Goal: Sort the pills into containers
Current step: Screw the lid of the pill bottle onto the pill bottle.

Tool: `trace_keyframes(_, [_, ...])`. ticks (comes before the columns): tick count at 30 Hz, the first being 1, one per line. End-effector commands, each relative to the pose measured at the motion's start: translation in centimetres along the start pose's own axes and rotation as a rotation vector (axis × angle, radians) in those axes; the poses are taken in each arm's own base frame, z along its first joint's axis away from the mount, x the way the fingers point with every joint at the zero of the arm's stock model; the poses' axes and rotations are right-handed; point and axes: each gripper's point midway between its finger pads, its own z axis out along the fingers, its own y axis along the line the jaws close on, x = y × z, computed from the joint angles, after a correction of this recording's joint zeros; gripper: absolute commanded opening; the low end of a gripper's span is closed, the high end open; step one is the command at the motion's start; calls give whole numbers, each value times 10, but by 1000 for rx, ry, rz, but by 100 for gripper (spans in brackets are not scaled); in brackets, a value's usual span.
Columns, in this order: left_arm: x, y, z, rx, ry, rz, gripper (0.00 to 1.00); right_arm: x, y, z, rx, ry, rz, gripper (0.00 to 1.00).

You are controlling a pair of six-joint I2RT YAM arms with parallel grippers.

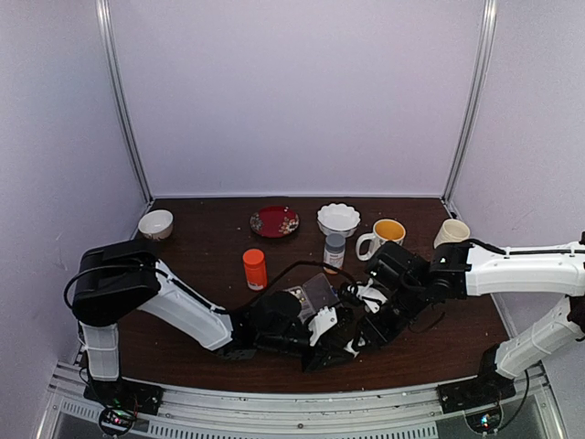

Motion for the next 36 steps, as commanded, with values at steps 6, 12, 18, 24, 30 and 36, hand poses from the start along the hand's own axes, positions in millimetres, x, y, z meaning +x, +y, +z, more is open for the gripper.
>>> trace_keyframes(6, [-62,-17,-7,42,-157,112,2,9,-20,2,94,18,65,19])
trace_keyframes(12, [-63,-14,-2,-51,-115,176,2,10,-19,6,72,5,154,15])
trace_keyframes(18, [-80,2,-12,-325,-92,289,3,8,-20,10,26,-56,336,13])
trace_keyframes(24, [-98,7,-20,-552,-47,456,3,-8,-4,4,-141,-179,514,11])
trace_keyframes(30, [-108,6,-23,-628,-53,511,3,-21,5,-2,-262,-266,632,11])
trace_keyframes(36, [-115,-6,-18,-562,-93,478,3,-23,4,-4,-296,-305,673,14])
